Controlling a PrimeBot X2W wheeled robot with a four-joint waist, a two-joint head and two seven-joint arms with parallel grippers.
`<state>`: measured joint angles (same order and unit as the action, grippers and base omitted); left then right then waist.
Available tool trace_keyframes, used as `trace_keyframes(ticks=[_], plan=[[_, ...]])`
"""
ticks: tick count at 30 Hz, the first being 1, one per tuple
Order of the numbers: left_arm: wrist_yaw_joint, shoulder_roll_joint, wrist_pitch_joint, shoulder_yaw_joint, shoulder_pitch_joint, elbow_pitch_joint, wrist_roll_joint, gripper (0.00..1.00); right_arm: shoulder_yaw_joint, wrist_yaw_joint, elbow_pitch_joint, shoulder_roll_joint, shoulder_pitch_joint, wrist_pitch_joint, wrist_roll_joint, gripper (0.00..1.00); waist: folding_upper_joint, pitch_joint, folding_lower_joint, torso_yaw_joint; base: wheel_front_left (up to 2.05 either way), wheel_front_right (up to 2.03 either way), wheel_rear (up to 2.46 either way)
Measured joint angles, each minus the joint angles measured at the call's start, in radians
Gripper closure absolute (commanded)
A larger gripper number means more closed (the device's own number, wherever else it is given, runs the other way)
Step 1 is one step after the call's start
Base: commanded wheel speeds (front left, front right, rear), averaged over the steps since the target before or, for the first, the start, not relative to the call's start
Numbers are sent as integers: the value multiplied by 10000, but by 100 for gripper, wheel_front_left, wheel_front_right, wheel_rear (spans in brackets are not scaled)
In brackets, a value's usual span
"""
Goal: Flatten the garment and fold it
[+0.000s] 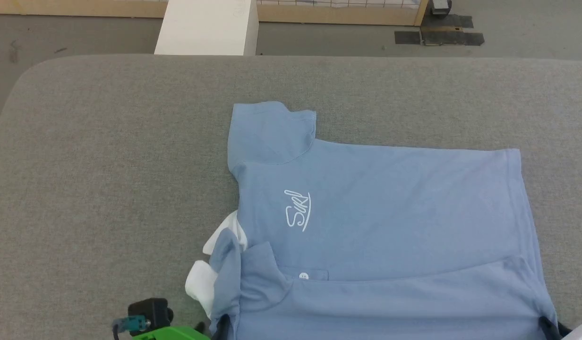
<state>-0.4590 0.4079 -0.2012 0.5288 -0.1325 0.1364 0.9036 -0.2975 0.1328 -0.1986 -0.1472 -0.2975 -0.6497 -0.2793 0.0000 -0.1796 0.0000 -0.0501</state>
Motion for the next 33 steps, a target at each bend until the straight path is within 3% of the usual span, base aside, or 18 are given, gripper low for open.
trace_keyframes(ticks=[4,9,14,18,22,28,33], plan=[[105,4,261,-278,101,-81,40,0,23,-2,0,-159,111,251,2,0,0,117,0,-18,0,0,0],[48,186,1049,-1189,6,765,86,0,-184,-4,-449,-69,308,765,-8,0,0,257,0,21,0,0,0],[-309,1108,1636,-1992,293,1833,-729,0,-270,-6,-1074,42,782,1850,470,0,0,161,0,70,0,0,0],[-407,2061,1383,-2167,2012,2374,-1714,0,-35,-6,-1344,67,1256,2397,663,0,0,-159,0,120,0,0,0],[102,2637,616,-1868,4737,2153,-2564,0,136,-6,-1484,-2,1779,2817,844,0,0,-643,0,200,0,0,0],[1601,2552,-926,-997,8190,268,-2566,0,508,-6,-1528,-186,2368,3156,945,0,0,-1492,0,417,0,0,0],[2669,2483,-2424,-155,9611,-1313,-2433,0,744,-4,-1524,-192,2752,3296,947,0,0,-2170,1,697,0,0,0]])
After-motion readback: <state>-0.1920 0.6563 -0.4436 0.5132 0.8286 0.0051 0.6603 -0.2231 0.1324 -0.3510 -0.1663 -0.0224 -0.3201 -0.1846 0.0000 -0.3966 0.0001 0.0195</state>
